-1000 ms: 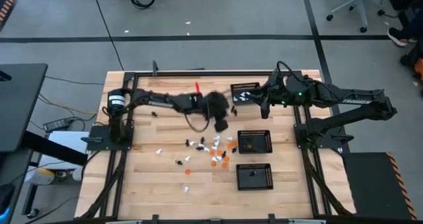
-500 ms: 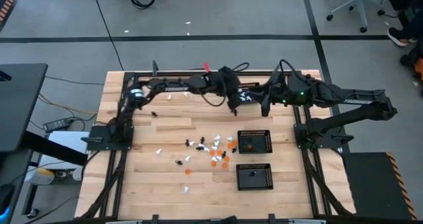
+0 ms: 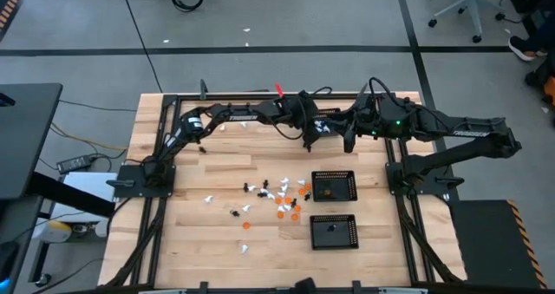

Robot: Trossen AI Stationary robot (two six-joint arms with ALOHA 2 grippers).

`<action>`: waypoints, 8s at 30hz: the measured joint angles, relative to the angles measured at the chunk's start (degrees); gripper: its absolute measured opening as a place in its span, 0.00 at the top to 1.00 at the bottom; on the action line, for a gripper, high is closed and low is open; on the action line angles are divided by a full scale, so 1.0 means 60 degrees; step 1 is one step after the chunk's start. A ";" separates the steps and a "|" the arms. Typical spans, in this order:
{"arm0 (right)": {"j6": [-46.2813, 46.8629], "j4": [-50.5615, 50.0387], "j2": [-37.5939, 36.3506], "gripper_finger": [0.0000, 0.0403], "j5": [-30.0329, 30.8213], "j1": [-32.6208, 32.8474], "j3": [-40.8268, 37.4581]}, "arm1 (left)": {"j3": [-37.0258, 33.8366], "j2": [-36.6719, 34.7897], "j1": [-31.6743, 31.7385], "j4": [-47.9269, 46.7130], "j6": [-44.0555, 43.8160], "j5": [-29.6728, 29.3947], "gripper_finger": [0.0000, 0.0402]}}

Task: Sort Halloween decoration
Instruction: Put the white ghost toy into the top black bin, then put the black skeleton toy into the bottom black bin, then put the white ghost toy into the top black bin

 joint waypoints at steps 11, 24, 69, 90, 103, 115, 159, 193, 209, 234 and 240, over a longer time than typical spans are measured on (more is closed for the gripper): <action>-0.0066 -0.0040 -0.0220 0.67 -0.0012 0.0000 0.0004 | -0.0006 -0.0804 -0.0085 -0.1295 -0.0166 0.0018 0.55; -0.0611 -0.0410 -0.0376 0.67 -0.3112 0.0670 0.0004 | -0.0016 -0.1850 -0.0742 -0.2960 0.1468 -0.0258 0.71; -0.0972 0.0018 0.1974 0.67 -0.2535 0.1104 0.0004 | -1.0180 -0.7166 -0.5697 -0.1374 -0.5022 -0.3058 0.42; -0.0807 0.0035 0.1974 0.67 -0.2506 0.1122 0.0004 | -1.0134 -0.6195 -0.5295 -0.0805 -0.5234 -0.2581 0.72; -0.0900 -0.0279 0.1784 0.67 -0.2506 0.0935 0.0004 | -1.0216 -0.6771 -0.5189 -0.0988 -0.4993 -0.2396 0.88; -0.1009 -0.0899 0.1077 0.67 -0.2209 0.0409 0.0004 | -1.0194 -0.7777 -0.4816 0.0939 -0.3201 -0.1455 0.88; -0.0711 -0.1300 -0.1657 0.67 -0.1865 -0.1313 0.0000 | -0.1287 -0.0230 -0.5301 0.2926 -0.1377 0.3399 0.79; -0.0639 -0.1455 0.1564 0.67 -0.3365 0.0562 0.0000 | -0.7770 -0.7365 -0.4397 -0.0378 -0.1289 -0.0331 0.71; -0.0854 0.0104 0.5489 0.67 -0.4663 0.0652 0.0384 | -1.2808 -1.1676 -0.4389 0.1167 -0.6105 -0.3071 0.71; -0.3804 -0.0943 0.9402 0.50 -0.3951 0.0066 0.2169 | -1.3839 -1.3539 -0.4297 0.1197 -0.7231 -0.3646 0.71; -0.4359 -0.0770 0.9504 0.46 -0.3778 0.0066 0.2168 | -1.3841 -1.3548 -0.4297 0.1280 -0.7226 -0.3648 0.71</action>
